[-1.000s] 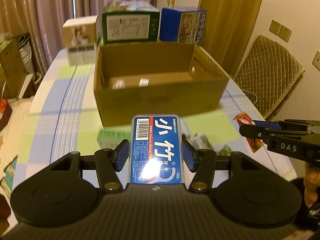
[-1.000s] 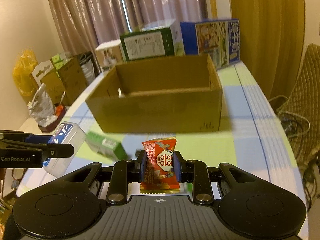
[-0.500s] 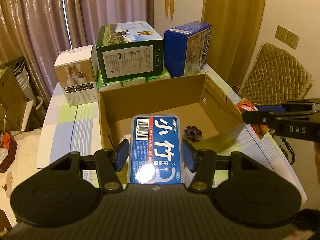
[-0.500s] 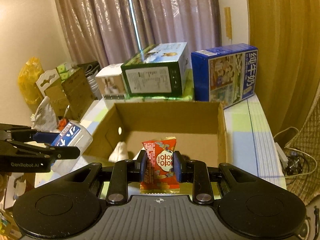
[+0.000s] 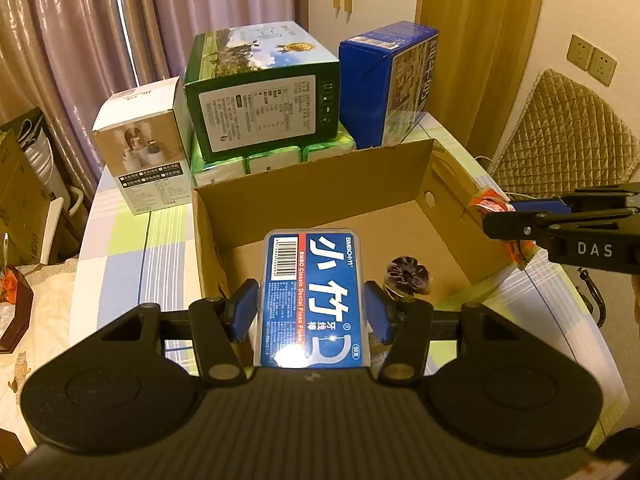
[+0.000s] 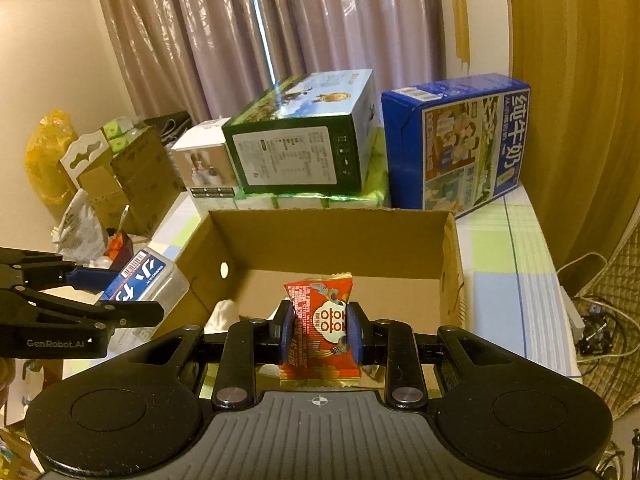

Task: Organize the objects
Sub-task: 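Lower both held items over the open cardboard box, then open the left tool to drop the blue case while the right tool releases the red packet, then move both open tools back toward the remaining items on the table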

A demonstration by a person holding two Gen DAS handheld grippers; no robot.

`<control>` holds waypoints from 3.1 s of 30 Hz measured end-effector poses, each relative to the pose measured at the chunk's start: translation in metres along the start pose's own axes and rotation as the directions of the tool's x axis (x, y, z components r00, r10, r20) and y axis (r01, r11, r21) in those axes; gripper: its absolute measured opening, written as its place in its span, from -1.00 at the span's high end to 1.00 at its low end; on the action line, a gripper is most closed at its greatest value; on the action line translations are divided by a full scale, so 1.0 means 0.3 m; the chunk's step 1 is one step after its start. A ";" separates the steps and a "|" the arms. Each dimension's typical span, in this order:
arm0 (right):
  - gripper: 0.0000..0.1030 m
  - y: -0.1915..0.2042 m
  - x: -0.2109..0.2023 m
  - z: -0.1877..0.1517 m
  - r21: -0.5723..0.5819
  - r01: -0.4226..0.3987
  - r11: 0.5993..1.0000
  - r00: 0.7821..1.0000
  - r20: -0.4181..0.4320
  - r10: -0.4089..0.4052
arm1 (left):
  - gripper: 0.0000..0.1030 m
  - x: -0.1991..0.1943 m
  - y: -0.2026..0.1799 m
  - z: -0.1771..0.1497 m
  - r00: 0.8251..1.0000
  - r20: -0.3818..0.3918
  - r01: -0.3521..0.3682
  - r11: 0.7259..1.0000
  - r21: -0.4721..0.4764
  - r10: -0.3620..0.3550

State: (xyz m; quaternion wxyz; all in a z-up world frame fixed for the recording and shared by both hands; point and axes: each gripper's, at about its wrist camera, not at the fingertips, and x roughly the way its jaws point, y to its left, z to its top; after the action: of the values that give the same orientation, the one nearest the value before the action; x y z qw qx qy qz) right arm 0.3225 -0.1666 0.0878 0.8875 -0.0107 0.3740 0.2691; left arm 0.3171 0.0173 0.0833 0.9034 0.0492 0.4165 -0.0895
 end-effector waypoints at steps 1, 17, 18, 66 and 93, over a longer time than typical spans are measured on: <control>0.51 -0.006 0.007 0.003 0.002 0.003 1.000 1.000 -0.002 -0.003 | 0.00 0.011 0.007 0.006 1.000 -0.004 0.000 1.000 -0.001 0.000; 0.51 -0.077 0.146 0.038 0.062 0.019 0.998 0.999 -0.029 -0.017 | -0.02 0.219 0.069 0.086 0.999 -0.025 0.022 0.999 -0.028 -0.022; 0.51 -0.082 0.152 0.036 0.066 0.018 0.998 0.999 -0.031 -0.016 | -0.14 0.233 0.072 0.087 1.000 -0.017 0.023 0.999 -0.031 -0.024; -0.66 -0.006 -0.236 -0.307 0.189 -0.043 0.981 0.998 0.048 0.034 | -0.82 -0.167 -0.047 -0.286 0.998 0.055 0.013 0.988 -0.156 -0.005; -0.96 0.104 -0.470 -0.715 0.166 0.029 0.986 1.000 -0.016 -0.027 | -0.97 -0.437 -0.098 -0.699 0.995 0.049 -0.065 0.962 -0.266 0.081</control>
State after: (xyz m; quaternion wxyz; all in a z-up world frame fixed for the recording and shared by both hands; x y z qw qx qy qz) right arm 0.0852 -0.2535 0.0335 0.8863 0.0565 0.4011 0.2243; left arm 0.0715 0.0387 0.0468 0.9166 -0.0588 0.3954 -0.0014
